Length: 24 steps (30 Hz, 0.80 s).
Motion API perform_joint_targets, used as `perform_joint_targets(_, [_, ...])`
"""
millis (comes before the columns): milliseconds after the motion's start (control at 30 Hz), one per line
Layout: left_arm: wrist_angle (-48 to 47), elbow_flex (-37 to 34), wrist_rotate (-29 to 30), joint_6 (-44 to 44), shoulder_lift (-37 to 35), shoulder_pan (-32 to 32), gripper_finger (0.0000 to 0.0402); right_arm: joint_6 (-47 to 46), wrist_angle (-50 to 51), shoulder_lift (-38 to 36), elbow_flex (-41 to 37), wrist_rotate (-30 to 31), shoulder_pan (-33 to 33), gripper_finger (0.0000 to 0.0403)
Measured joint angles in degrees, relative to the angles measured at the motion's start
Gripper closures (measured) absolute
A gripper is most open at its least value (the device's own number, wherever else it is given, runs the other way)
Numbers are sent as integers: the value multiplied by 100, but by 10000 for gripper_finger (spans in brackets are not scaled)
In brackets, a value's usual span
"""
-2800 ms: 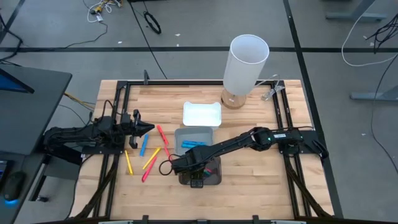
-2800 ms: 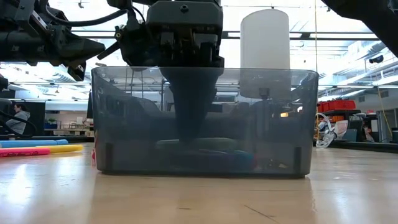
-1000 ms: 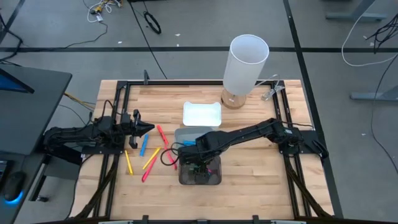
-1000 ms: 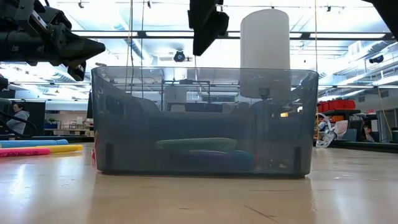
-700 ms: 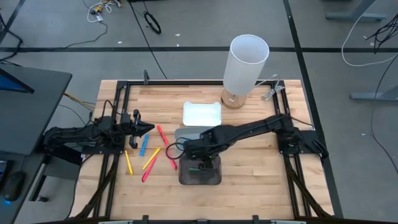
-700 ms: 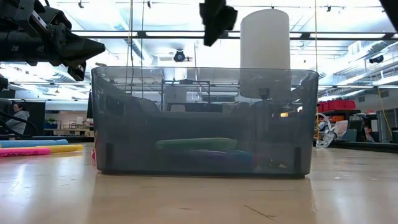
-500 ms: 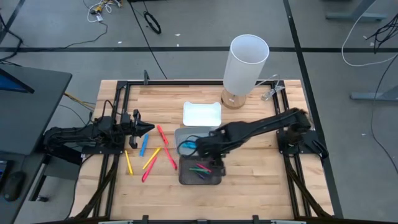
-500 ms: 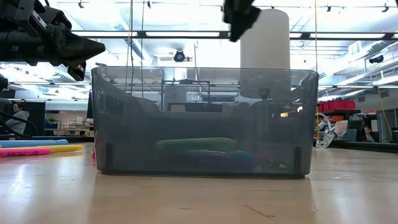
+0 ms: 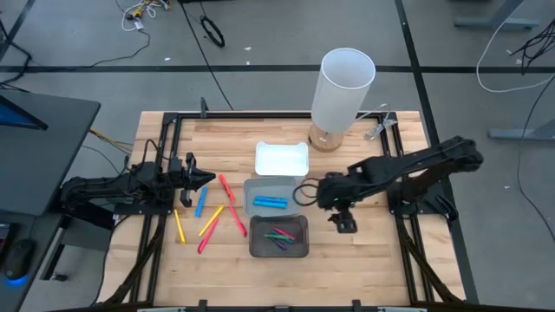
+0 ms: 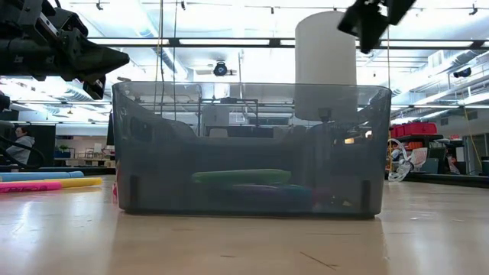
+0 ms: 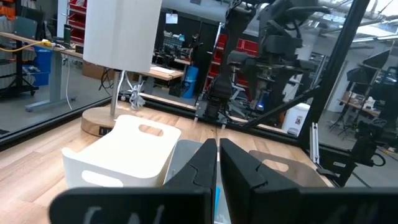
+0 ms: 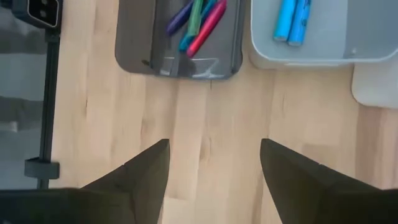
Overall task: Pick & Place Markers
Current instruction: Put the blue highlighter pen into the gray bin
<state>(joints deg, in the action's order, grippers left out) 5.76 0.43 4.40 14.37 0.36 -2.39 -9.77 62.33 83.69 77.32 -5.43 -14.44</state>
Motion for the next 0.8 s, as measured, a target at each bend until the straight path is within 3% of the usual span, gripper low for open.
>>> perform_joint_targets(800, [-2,0,0,1,0,0,378,141,-4509,-3262,-4583,59,15,152])
